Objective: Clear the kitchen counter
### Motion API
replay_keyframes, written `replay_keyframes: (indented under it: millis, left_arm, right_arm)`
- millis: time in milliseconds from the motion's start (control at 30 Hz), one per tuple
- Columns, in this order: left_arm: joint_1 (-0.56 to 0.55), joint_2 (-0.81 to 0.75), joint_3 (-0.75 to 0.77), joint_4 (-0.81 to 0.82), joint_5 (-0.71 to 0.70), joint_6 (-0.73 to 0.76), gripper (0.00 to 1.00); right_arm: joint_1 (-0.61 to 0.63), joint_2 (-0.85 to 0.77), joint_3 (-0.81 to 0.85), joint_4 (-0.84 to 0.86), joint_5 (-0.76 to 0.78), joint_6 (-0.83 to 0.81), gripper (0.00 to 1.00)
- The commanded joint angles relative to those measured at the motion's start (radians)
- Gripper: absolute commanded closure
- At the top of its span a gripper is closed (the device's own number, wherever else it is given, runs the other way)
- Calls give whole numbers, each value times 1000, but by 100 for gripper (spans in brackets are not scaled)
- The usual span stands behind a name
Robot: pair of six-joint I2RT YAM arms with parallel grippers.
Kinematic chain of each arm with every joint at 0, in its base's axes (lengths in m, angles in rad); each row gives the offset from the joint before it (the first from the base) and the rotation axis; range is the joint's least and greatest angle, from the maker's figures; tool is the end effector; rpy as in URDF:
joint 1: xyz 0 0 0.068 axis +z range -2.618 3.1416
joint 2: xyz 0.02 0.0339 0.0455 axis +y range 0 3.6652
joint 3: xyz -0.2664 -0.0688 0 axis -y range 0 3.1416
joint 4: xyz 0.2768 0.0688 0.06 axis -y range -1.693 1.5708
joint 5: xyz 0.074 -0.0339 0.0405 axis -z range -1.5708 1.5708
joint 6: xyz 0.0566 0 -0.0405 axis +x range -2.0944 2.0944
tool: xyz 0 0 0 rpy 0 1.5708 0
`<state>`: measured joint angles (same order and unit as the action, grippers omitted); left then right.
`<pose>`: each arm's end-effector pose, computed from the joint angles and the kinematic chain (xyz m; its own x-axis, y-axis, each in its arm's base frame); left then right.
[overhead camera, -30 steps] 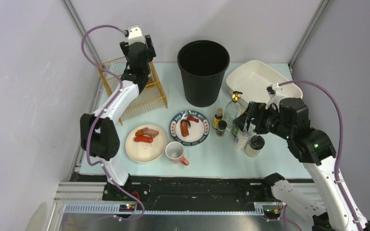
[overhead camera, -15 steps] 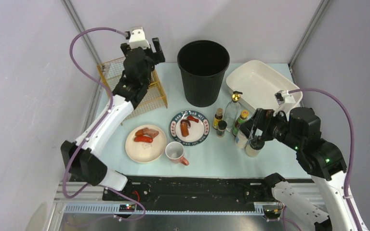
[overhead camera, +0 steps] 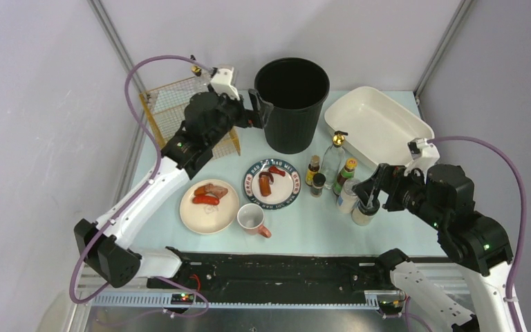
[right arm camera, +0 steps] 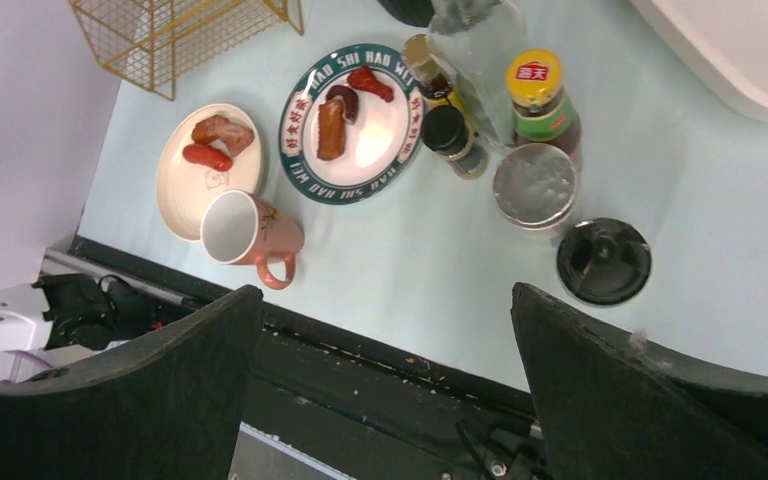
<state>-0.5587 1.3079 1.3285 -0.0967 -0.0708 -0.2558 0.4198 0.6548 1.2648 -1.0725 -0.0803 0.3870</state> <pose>0.3043 -0.1855 0.4265 -0.1810 -0.1845 -0.9660 0.4374 0.8647 -0.2471 0.1058 0.0522 0.4253 -0.5554 0.1641 -0.8152 -0.2832 0.8845 0.3709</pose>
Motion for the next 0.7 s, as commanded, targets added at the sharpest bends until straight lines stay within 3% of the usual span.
replay_keyframes:
  millis: [0,300,667]
  left_arm:
    - [-94,-34,-16,-9,107,-31,0]
    - [-339,10,5,8,45,40,0]
    - [-445,97,-107,275,13,-7,0]
  right_arm:
    - [1,-20,67,-55,77,-20,1]
    - [2,3,185,-128,207,-44,1]
    - [2,43,284,-156,166,-52,1]
